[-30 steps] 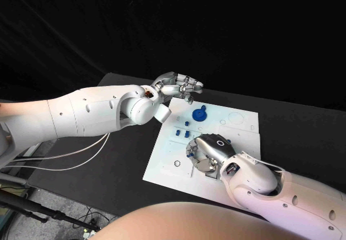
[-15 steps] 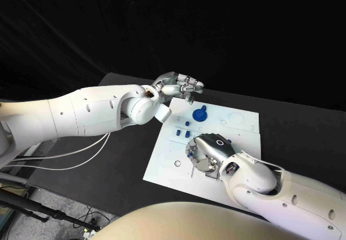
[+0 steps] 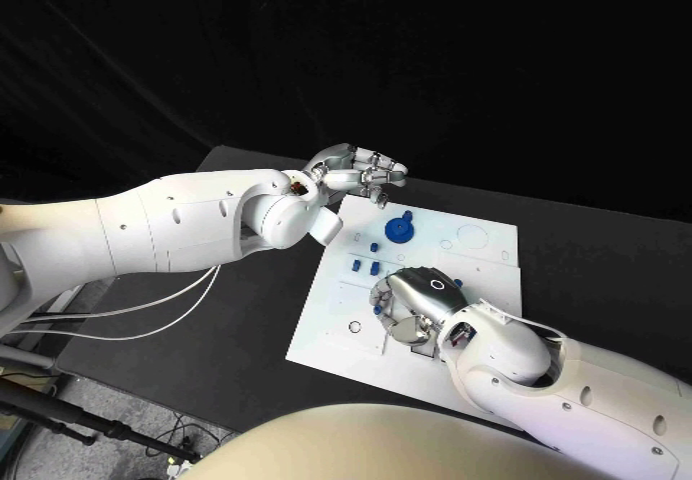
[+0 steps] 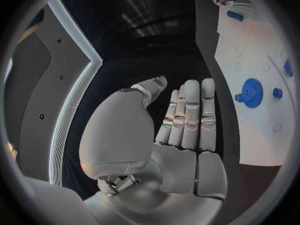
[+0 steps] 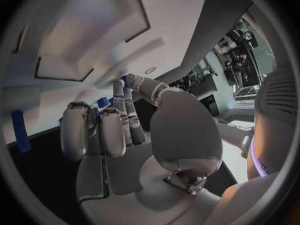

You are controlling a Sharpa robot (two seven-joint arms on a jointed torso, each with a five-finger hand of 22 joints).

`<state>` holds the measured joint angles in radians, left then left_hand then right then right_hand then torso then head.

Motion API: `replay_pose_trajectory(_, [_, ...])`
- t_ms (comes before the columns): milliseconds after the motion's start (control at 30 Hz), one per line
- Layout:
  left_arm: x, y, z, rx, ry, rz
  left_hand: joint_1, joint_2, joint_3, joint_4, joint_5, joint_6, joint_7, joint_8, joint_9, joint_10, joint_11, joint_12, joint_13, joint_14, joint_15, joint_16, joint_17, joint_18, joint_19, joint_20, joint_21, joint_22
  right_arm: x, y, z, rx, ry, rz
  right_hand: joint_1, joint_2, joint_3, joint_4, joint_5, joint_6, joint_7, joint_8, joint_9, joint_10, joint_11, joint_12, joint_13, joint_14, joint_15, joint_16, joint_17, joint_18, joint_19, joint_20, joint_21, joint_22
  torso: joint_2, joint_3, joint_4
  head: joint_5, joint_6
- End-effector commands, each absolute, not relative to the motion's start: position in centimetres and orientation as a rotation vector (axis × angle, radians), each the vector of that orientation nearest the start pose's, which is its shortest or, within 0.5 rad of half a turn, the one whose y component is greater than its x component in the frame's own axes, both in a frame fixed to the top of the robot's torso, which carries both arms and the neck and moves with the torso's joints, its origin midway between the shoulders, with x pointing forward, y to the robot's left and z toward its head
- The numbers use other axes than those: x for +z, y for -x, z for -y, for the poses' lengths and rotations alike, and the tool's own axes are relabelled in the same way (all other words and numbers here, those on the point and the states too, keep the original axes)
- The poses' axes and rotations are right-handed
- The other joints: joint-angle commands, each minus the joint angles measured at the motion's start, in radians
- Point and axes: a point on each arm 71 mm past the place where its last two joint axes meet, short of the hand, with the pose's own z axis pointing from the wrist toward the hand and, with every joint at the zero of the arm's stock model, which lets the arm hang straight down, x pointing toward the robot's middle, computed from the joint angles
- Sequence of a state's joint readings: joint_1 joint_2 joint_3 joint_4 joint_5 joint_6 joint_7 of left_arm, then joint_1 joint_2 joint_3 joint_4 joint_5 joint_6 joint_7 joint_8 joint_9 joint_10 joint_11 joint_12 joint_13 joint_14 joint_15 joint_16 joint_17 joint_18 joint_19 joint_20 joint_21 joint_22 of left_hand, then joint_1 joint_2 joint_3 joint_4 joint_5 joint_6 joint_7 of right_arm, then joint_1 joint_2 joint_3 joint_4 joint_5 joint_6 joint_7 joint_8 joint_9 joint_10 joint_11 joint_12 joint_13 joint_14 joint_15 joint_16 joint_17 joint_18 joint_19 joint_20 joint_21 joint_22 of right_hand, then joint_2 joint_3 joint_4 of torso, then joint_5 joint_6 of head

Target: Assemble the parts on the task board

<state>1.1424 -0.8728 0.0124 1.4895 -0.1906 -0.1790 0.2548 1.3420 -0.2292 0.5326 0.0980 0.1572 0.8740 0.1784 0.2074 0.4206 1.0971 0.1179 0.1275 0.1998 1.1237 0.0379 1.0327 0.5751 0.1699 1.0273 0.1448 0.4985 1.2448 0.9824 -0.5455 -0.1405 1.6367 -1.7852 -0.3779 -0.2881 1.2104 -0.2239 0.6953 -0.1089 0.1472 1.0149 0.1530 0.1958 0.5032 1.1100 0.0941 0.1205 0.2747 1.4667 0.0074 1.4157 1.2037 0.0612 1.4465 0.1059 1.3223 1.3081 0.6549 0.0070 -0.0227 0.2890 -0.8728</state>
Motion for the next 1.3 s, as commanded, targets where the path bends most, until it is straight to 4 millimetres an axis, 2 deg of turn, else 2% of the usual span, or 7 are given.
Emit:
replay_pose_trajectory(33, [-19.4,-48.7,-22.2,-1.512,0.99,-1.627,-0.005,0.008,0.004,-0.002,0.003,-0.006,0.001,0.003,0.001,-0.006,0.0,0.003,-0.001,0.001,0.006,-0.005,-0.001,0.012,0.001,0.005,-0.005,-0.001,-27.9,-36.4,2.8,0.855,0.487,-1.712,-0.003,-0.003,0.0,0.005,0.003,-0.006,-0.002,-0.004,-0.001,-0.008,0.001,-0.006,-0.005,0.022,0.007,-0.004,-0.002,-0.006,0.001,0.008,-0.007,0.187,0.0,0.0001,0.0001,-0.001,0.0])
replay_pose_trajectory(500, [-19.4,-48.7,-22.3,-1.511,0.991,-1.628,-0.005,0.009,0.004,-0.002,0.003,-0.006,0.001,0.005,0.001,-0.006,0.001,0.004,-0.001,0.001,0.006,-0.005,-0.001,0.012,0.002,0.005,-0.005,-0.001,-26.9,-36.6,4.4,0.86,0.395,-1.643,-0.008,-0.017,-0.009,0.005,0.014,-0.017,0.002,-0.014,-0.007,-0.03,0.008,-0.018,-0.015,0.016,0.014,-0.011,-0.019,0.001,-0.014,0.017,-0.039,0.178,-0.001,0.0,-0.0004,-0.012,0.0])
replay_pose_trajectory(733, [-19.4,-48.7,-22.4,-1.51,0.991,-1.628,-0.005,0.009,0.004,-0.002,0.003,-0.006,0.001,0.005,0.001,-0.006,0.001,0.004,-0.001,0.001,0.006,-0.005,-0.001,0.012,0.002,0.005,-0.005,-0.001,-24.4,-37.7,7.8,0.854,0.295,-1.665,-0.032,-0.032,-0.044,0.02,0.0,-0.026,0.0,-0.021,-0.012,-0.036,0.007,-0.016,-0.022,0.015,0.013,-0.015,-0.029,0.01,-0.031,0.018,-0.08,0.165,-0.003,-0.0013,-0.0016,-0.048,0.0])
replay_pose_trajectory(833, [-19.4,-48.8,-22.5,-1.509,0.991,-1.627,-0.005,0.009,0.004,-0.002,0.003,-0.006,0.001,0.005,0.001,-0.006,0.001,0.004,-0.001,0.001,0.006,-0.005,-0.001,0.012,0.002,0.005,-0.005,-0.001,-23.2,-38.8,10.0,0.832,0.219,-1.74,-0.042,-0.035,-0.099,0.034,0.006,-0.056,0.006,-0.04,-0.024,-0.053,0.009,-0.016,-0.028,0.007,0.015,-0.026,-0.052,0.015,-0.044,0.021,-0.113,0.155,-0.004,-0.0018,-0.0028,-0.068,0.0])
replay_pose_trajectory(933, [-19.5,-48.8,-22.5,-1.507,0.993,-1.626,-0.005,0.009,0.004,-0.002,0.003,-0.006,0.001,0.005,0.001,-0.006,0.001,0.004,-0.001,0.001,0.006,-0.005,-0.001,0.012,0.002,0.005,-0.005,-0.001,-22.2,-39.9,12.2,0.797,0.177,-1.795,0.043,0.038,-0.439,0.091,0.022,-0.114,-0.003,-0.074,-0.071,-0.132,0.028,-0.008,-0.059,-0.027,0.03,-0.063,-0.134,0.037,-0.092,0.032,-0.232,0.12,-0.007,-0.0039,-0.0051,-0.089,0.0])
replay_pose_trajectory(1033, [-19.5,-48.9,-22.5,-1.508,0.993,-1.626,-0.005,0.009,0.004,-0.002,0.003,-0.006,0.001,0.005,0.001,-0.006,0.001,0.004,-0.001,0.001,0.006,-0.005,-0.001,0.012,0.002,0.005,-0.005,-0.001,-21.6,-40.7,13.9,0.766,0.193,-1.797,0.139,0.046,-0.571,0.179,0.025,-0.134,-0.01,-0.082,-0.099,-0.179,0.036,0.001,-0.09,-0.032,0.038,-0.062,-0.145,0.043,-0.105,0.041,-0.28,0.105,-0.01,-0.0056,-0.0078,-0.108,0.0])
replay_pose_trajectory(1300, [-19.6,-48.9,-22.4,-1.51,0.994,-1.628,-0.005,0.009,0.004,-0.003,0.003,-0.007,0.001,0.007,0.002,-0.007,0.001,0.004,-0.001,0.001,0.006,-0.005,-0.002,0.012,0.002,0.005,-0.005,-0.002,-22.1,-41.4,14.9,0.706,0.352,-1.764,0.199,0.052,-0.576,0.227,0.032,-0.12,-0.01,-0.072,-0.11,-0.175,0.033,0.018,-0.106,-0.024,0.036,-0.05,-0.128,0.04,-0.093,0.04,-0.271,0.108,-0.012,-0.004,-0.0093,-0.131,0.0])
